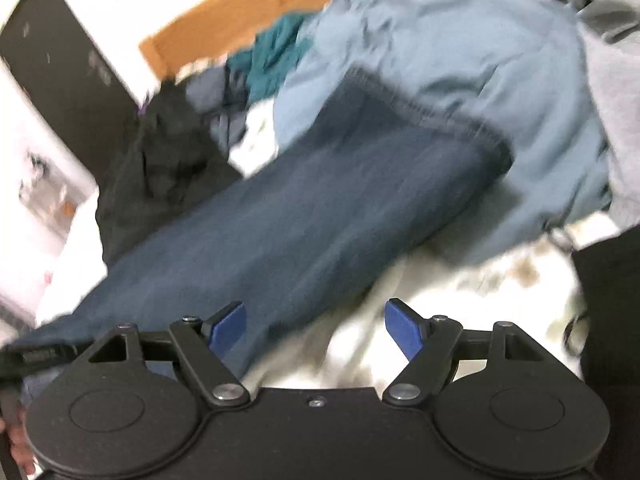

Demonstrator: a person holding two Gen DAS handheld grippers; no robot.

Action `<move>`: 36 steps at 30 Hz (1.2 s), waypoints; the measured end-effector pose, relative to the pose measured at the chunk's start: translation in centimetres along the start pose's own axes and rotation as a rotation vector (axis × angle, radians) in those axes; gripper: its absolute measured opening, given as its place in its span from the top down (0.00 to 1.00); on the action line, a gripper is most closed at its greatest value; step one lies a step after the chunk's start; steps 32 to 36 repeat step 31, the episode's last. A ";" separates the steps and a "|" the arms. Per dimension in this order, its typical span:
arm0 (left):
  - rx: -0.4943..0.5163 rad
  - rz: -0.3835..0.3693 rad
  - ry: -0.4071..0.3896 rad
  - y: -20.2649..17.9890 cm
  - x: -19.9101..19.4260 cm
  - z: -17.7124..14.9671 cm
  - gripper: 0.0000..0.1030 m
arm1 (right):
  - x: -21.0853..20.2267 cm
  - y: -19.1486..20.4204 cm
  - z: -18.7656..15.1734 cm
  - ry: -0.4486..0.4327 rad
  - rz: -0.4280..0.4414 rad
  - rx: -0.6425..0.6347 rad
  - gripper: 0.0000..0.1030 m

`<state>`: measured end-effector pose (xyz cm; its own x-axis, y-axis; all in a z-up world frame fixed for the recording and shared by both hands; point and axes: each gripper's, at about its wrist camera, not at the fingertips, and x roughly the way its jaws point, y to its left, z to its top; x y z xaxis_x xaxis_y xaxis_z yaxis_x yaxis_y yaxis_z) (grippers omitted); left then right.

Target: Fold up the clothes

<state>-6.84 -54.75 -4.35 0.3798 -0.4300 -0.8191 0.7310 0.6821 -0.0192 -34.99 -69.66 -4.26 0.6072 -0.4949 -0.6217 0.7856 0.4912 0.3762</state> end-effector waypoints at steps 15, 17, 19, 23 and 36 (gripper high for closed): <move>-0.010 0.026 -0.010 -2.0 3.2 -1.0 0.37 | 5.9 -5.7 -3.8 0.081 0.276 0.572 0.20; -0.009 0.021 -0.012 -2.0 3.2 -1.1 0.35 | 6.2 -5.3 -3.5 0.071 0.287 0.574 0.20; 0.001 0.017 -0.010 -2.0 3.2 -1.0 0.23 | 6.4 -4.8 -3.1 0.066 0.286 0.555 0.20; -0.005 0.035 0.030 -2.2 3.3 -1.1 0.01 | 6.8 -4.4 -3.2 0.105 0.288 0.539 0.20; -0.011 0.013 0.064 -2.3 1.4 -1.8 0.01 | 5.2 -4.5 -2.9 0.078 0.291 0.509 0.14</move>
